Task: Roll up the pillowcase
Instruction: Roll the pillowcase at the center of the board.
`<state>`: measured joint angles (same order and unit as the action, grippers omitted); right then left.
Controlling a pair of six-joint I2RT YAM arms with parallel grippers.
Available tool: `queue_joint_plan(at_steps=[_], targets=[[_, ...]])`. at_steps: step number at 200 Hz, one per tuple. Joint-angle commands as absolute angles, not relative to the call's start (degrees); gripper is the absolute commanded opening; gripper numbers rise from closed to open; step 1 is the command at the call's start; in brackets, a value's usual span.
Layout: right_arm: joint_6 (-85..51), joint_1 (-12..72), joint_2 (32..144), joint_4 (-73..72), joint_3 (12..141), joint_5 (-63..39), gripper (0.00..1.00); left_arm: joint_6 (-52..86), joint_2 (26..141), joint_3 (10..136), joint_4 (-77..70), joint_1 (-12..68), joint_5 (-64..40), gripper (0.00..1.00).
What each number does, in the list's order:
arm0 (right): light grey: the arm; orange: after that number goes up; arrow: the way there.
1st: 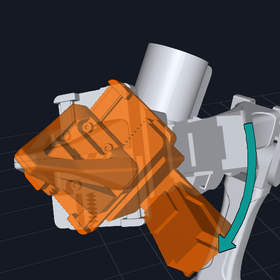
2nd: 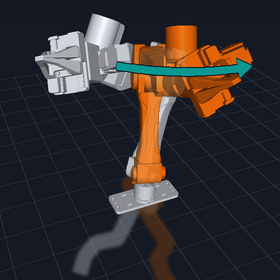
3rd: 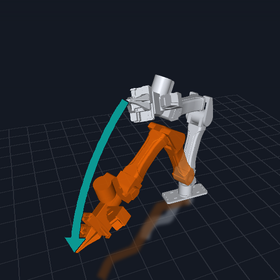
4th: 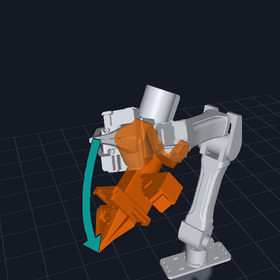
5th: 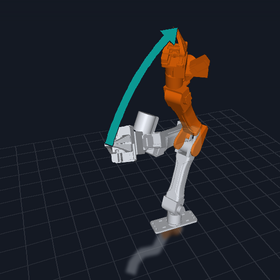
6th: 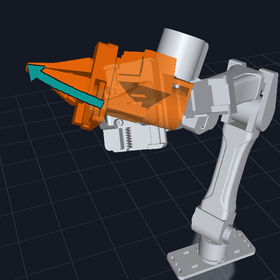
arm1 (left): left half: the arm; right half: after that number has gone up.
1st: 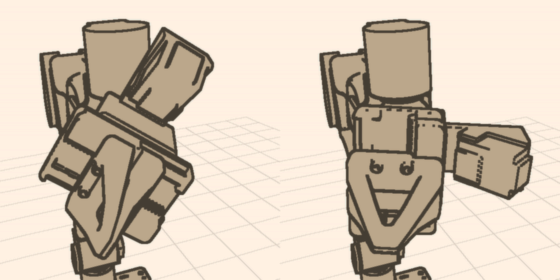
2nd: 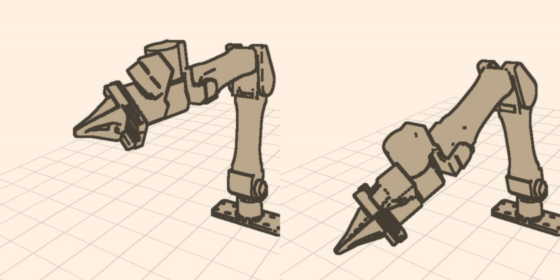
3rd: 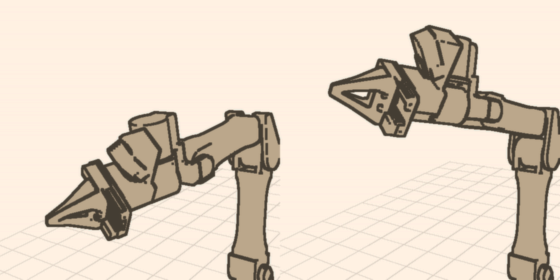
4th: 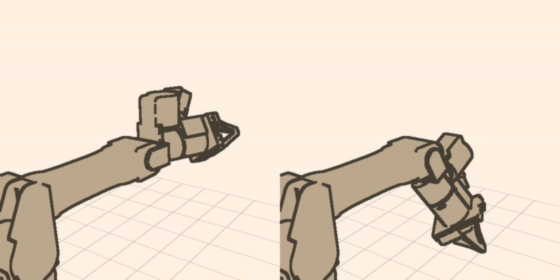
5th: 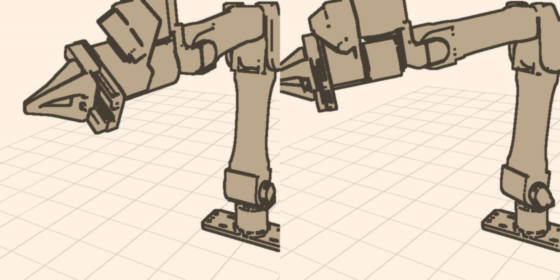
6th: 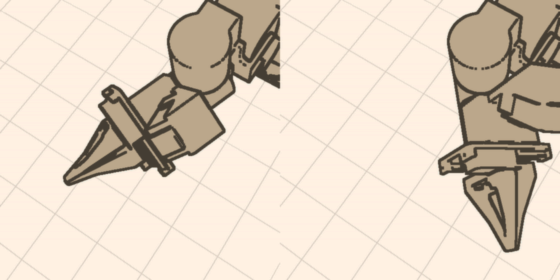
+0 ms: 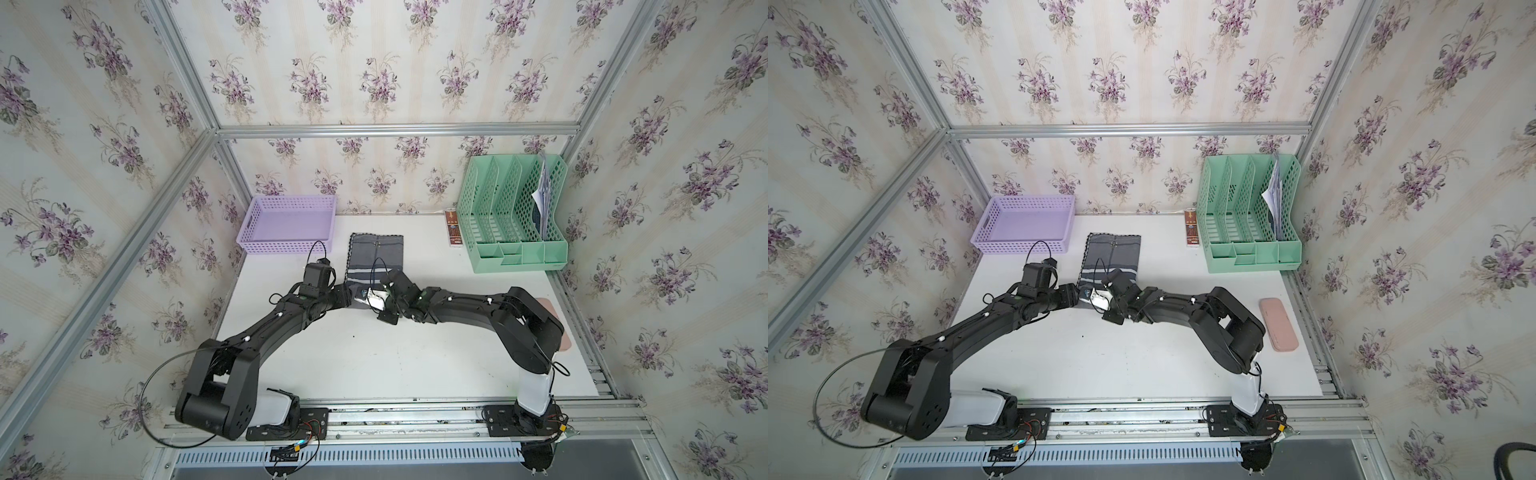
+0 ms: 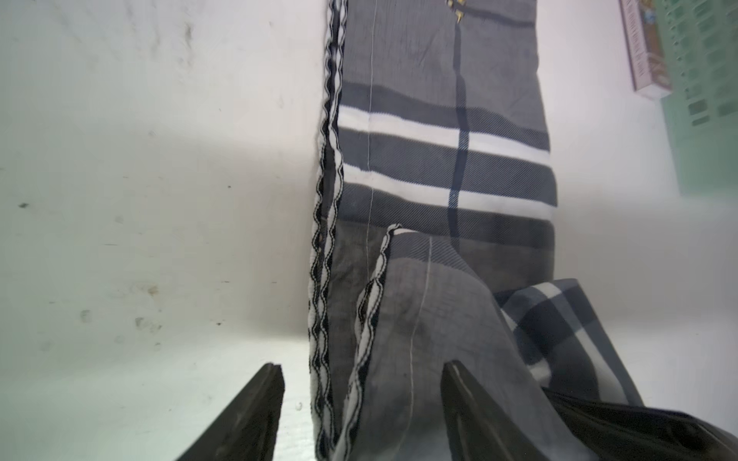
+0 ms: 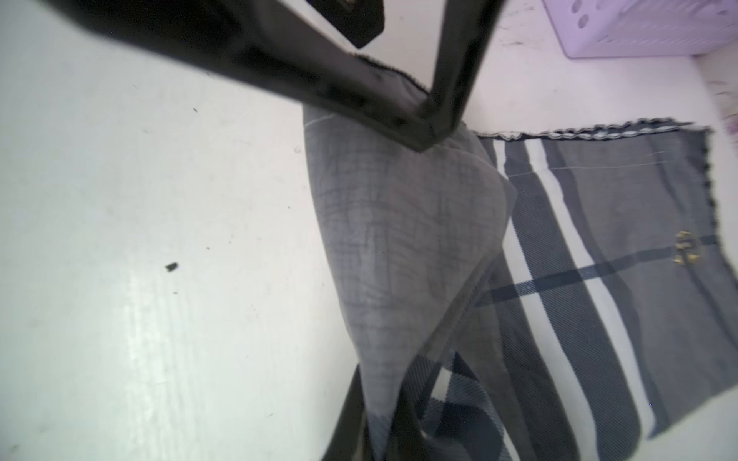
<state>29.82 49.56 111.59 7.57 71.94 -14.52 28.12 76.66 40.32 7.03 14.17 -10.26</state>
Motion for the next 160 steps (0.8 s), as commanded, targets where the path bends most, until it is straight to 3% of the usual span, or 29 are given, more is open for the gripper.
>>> queue_joint_plan(at_steps=[1,31,41,69,102,160], targets=[[27.2,46.5,115.1,32.5,77.9,-37.5,0.00,29.1,74.2,39.0,8.7,13.9,-12.4,0.68],[24.5,41.6,121.0,42.3,87.5,-49.1,0.00,29.7,70.3,35.6,6.6,13.9,-15.2,0.69],[24.4,41.0,122.6,44.3,89.8,-52.5,0.00,29.7,68.8,34.2,4.7,13.9,-16.1,0.75],[23.3,40.9,125.7,49.9,94.7,-55.7,0.00,28.5,66.3,32.9,3.6,13.9,-19.1,0.77],[18.8,40.4,128.1,50.0,96.5,-55.5,0.00,27.2,63.8,30.4,-0.1,13.9,-23.2,0.86],[4.2,37.1,131.7,43.5,101.0,-62.2,0.00,26.5,67.6,29.3,-1.8,13.9,-21.0,0.89]])
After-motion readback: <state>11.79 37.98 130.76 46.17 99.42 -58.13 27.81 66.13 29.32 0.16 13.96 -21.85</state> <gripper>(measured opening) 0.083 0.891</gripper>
